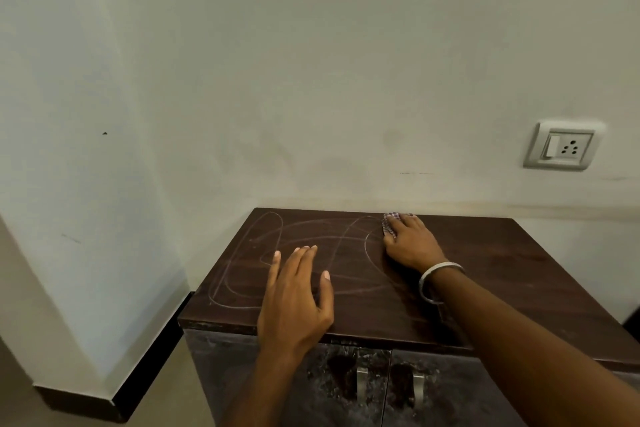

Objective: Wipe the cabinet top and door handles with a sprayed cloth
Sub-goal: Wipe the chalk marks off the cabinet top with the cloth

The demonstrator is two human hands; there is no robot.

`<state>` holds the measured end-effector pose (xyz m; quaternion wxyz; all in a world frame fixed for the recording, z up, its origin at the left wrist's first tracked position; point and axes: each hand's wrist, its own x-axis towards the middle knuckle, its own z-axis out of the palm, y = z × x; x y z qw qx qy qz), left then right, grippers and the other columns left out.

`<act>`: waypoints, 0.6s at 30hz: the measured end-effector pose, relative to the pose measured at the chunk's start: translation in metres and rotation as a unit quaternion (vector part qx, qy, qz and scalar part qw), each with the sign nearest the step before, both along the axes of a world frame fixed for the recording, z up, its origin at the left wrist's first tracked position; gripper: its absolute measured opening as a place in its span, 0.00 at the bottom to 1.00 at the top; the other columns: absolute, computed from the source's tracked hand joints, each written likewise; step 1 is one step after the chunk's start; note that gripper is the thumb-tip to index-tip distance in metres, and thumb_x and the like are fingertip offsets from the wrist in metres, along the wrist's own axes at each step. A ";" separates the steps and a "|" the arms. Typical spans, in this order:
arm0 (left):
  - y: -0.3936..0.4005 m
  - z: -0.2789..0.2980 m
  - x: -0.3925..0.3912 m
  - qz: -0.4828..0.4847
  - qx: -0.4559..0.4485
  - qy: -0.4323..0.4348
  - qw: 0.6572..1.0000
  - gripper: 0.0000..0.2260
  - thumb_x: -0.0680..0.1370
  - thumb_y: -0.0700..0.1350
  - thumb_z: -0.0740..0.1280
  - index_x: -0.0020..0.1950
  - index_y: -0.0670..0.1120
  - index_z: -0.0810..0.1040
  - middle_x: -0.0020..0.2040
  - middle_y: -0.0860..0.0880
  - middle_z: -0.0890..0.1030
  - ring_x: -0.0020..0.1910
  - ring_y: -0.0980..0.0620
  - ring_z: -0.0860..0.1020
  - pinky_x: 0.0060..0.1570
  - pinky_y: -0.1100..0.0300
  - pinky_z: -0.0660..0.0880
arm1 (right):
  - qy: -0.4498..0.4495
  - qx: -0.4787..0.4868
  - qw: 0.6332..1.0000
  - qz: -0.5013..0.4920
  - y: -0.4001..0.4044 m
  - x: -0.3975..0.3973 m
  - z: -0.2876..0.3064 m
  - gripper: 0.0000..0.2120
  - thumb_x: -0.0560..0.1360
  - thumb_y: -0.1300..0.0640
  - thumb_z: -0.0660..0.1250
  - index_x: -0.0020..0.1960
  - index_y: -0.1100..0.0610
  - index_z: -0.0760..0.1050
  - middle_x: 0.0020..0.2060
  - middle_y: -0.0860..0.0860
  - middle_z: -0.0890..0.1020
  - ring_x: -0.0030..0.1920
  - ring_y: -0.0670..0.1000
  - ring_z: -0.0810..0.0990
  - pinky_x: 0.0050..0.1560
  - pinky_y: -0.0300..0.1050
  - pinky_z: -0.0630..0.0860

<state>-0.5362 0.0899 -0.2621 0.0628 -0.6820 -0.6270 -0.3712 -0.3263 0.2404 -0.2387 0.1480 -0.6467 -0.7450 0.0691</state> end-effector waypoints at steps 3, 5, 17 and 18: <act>0.002 -0.001 -0.001 0.000 0.004 -0.004 1.000 0.26 0.79 0.58 0.50 0.73 0.49 0.66 0.72 0.52 0.70 0.73 0.59 0.62 0.76 0.58 0.46 | 0.002 -0.002 1.000 -0.005 -0.001 0.018 0.001 0.27 0.81 0.48 0.52 0.79 0.52 0.54 0.79 0.53 0.55 0.78 0.53 0.51 0.77 0.47 0.46; 0.002 -0.001 0.000 0.000 0.005 -0.002 1.000 0.25 0.79 0.57 0.50 0.73 0.49 0.66 0.71 0.52 0.70 0.72 0.58 0.63 0.76 0.57 0.47 | -0.008 0.005 1.000 -0.029 -0.001 0.038 0.002 0.27 0.81 0.49 0.52 0.79 0.53 0.55 0.78 0.53 0.56 0.78 0.53 0.52 0.77 0.46 0.45; 0.000 0.000 0.002 0.003 0.006 0.001 1.000 0.26 0.79 0.57 0.50 0.73 0.47 0.67 0.71 0.50 0.71 0.72 0.57 0.63 0.77 0.55 0.48 | -0.008 0.014 1.000 -0.013 -0.015 0.004 0.000 0.27 0.81 0.49 0.52 0.78 0.52 0.56 0.78 0.53 0.56 0.78 0.55 0.51 0.78 0.50 0.49; 0.000 0.001 0.001 0.003 0.005 -0.001 1.000 0.26 0.79 0.57 0.50 0.73 0.47 0.67 0.71 0.50 0.71 0.72 0.57 0.63 0.76 0.56 0.48 | -0.007 0.018 1.000 -0.009 -0.016 -0.001 -0.001 0.27 0.81 0.49 0.51 0.78 0.52 0.56 0.78 0.53 0.56 0.78 0.55 0.51 0.78 0.50 0.49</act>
